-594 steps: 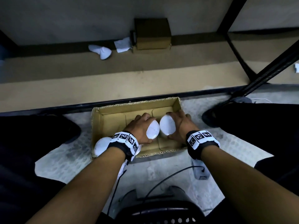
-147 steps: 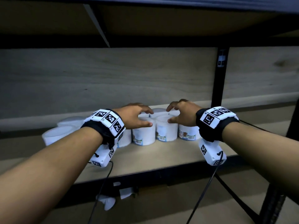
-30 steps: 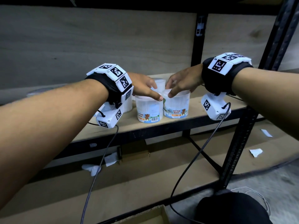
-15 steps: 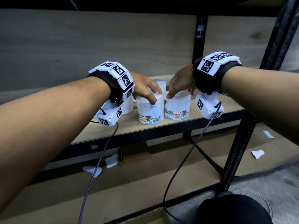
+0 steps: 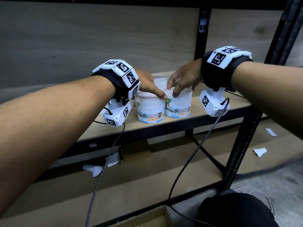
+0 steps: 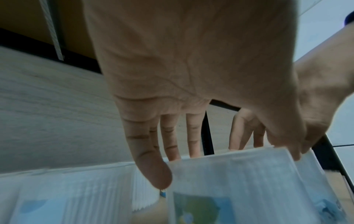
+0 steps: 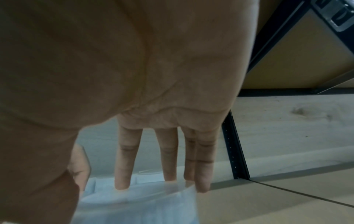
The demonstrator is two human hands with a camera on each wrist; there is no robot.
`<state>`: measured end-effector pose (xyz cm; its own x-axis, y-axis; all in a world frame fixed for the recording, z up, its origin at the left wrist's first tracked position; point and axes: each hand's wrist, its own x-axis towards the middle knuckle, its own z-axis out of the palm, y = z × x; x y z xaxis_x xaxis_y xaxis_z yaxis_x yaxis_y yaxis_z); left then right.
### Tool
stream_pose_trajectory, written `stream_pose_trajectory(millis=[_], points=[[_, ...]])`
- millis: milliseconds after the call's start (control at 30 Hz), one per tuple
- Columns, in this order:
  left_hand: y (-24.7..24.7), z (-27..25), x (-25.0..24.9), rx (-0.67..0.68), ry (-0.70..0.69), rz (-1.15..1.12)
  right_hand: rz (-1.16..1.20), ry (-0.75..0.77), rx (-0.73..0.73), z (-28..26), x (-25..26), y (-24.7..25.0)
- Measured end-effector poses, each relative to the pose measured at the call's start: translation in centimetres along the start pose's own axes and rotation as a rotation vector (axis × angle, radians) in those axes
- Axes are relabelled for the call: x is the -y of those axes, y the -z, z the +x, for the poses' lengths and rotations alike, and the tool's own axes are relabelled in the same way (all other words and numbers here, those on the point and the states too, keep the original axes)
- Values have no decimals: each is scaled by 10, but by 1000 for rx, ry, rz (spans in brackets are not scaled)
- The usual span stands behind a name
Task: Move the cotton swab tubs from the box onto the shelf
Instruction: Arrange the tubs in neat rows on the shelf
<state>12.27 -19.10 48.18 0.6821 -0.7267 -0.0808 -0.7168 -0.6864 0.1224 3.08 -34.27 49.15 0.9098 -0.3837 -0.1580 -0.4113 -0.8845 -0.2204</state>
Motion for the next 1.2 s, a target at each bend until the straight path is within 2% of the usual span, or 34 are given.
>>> stream_pose_trajectory(millis=[433,900,1200], points=[[-3,5,-5,-26,48,123,24,19,-6,4,-5,-2],[-3,6,-4,-33,75,102,-34,59,3,4,-7,-2],[0,-24,6,-83,22,142,-66,88,-61,-8,-7,-7]])
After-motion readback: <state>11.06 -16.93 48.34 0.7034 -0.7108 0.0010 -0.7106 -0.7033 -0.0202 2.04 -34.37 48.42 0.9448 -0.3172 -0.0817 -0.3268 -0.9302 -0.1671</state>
